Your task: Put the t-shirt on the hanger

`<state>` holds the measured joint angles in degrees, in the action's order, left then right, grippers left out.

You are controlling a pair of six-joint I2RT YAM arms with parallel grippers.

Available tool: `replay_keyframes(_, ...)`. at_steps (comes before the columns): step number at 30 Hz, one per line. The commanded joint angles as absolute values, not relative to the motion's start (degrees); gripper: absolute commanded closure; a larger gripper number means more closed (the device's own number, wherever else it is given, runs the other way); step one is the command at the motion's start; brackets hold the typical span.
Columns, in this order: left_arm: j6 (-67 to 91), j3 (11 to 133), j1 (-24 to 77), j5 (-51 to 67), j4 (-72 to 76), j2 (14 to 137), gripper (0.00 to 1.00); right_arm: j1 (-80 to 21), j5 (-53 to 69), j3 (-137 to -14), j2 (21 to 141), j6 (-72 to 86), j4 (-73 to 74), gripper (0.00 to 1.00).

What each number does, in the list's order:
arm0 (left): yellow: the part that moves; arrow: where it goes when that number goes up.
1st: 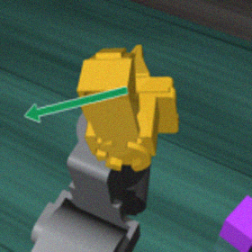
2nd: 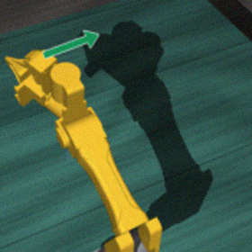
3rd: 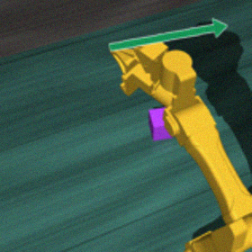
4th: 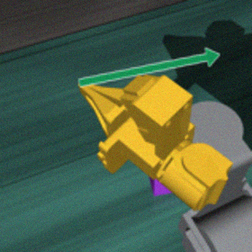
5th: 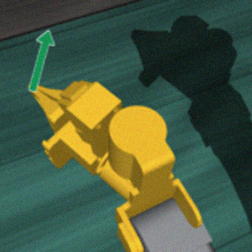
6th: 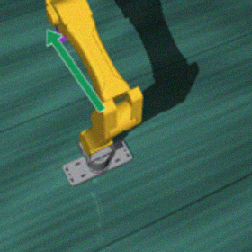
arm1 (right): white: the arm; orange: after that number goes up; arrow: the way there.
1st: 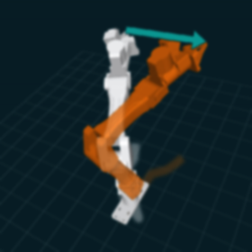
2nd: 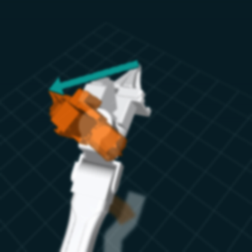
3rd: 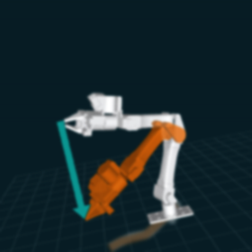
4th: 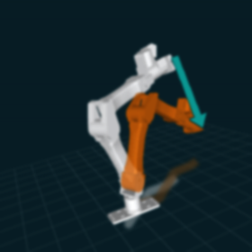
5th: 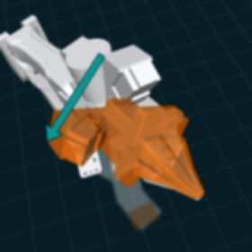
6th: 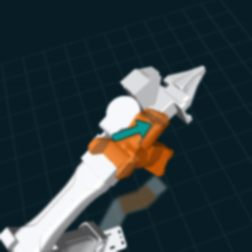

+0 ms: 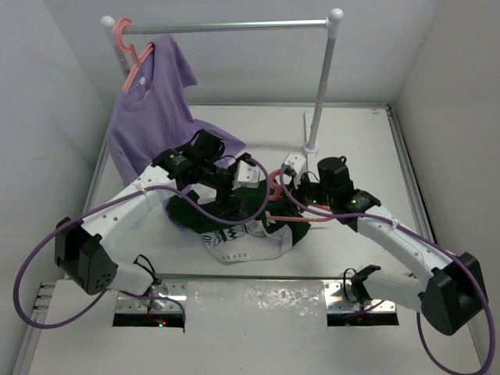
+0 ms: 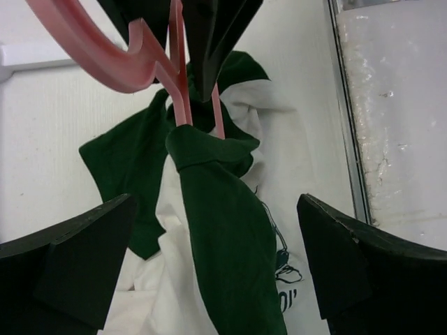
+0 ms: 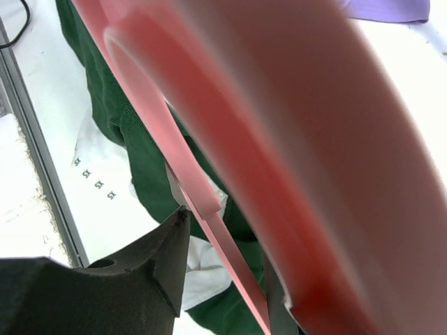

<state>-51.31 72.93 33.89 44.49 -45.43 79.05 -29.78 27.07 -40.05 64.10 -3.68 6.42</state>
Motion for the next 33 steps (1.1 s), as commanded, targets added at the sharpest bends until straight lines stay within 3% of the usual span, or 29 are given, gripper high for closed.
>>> replay_keyframes(1, -53.2, 72.9, 33.9, 45.1, -44.3, 80.4, 0.04, -30.1, 29.6, -43.4, 63.7, -4.3, 4.0, 1.00)
replay_keyframes(5, -53.5, 70.1, 34.3, 42.8, -43.7, 81.6, 0.24, -30.1, 29.3, -43.6, 62.8, -4.7, 4.0, 1.00)
replay_keyframes(7, -52.5, 68.9, 34.2, 41.2, -41.8, 81.6, 0.39, -30.1, 29.6, -43.9, 62.5, -4.8, 4.2, 1.00)
replay_keyframes(10, -50.8, 67.5, 34.2, 39.4, -38.8, 81.8, 0.46, -30.1, 30.3, -44.2, 62.1, -4.9, 4.2, 1.00)
replay_keyframes(14, -49.2, 67.0, 34.5, 39.4, -37.3, 82.1, 0.68, -30.0, 30.9, -44.6, 62.0, -5.3, 4.8, 1.00)
replay_keyframes(16, -47.8, 66.4, 34.6, 39.2, -36.5, 81.7, 0.96, -30.0, 30.9, -44.6, 62.1, -5.6, 4.9, 1.00)
replay_keyframes(17, -46.9, 66.2, 34.5, 38.7, -35.8, 81.5, 1.00, -30.1, 30.9, -44.6, 62.1, -5.6, 4.8, 1.00)
replay_keyframes(20, -37.6, 64.2, 34.5, 34.8, -31.3, 79.3, 1.00, -30.0, 27.6, -45.1, 63.3, -3.2, 3.7, 1.00)
replay_keyframes(21, -35.2, 63.3, 34.5, 31.2, -29.7, 78.5, 1.00, -30.0, 25.3, -45.6, 63.8, -2.2, 3.8, 0.87)
replay_keyframes(23, -26.3, 60.0, 33.9, 24.7, -24.9, 75.6, 1.00, -29.9, 19.5, -49.1, 65.7, 2.2, 5.3, 0.49)
replay_keyframes(25, -20.1, 56.0, 32.2, 20.8, -21.9, 73.5, 1.00, -29.6, 8.0, -55.1, 66.8, 6.7, 7.6, 0.27)
replay_keyframes(29, -8.8, 50.0, 31.6, 15.7, -15.7, 68.6, 1.00, -29.4, -15.6, -55.7, 63.0, 29.8, 10.3, 0.18)
replay_keyframes(33, -5.4, 47.5, 31.5, 14.9, -11.6, 66.3, 1.00, -30.8, -20.8, -42.6, 55.6, 41.6, 5.9, 0.21)
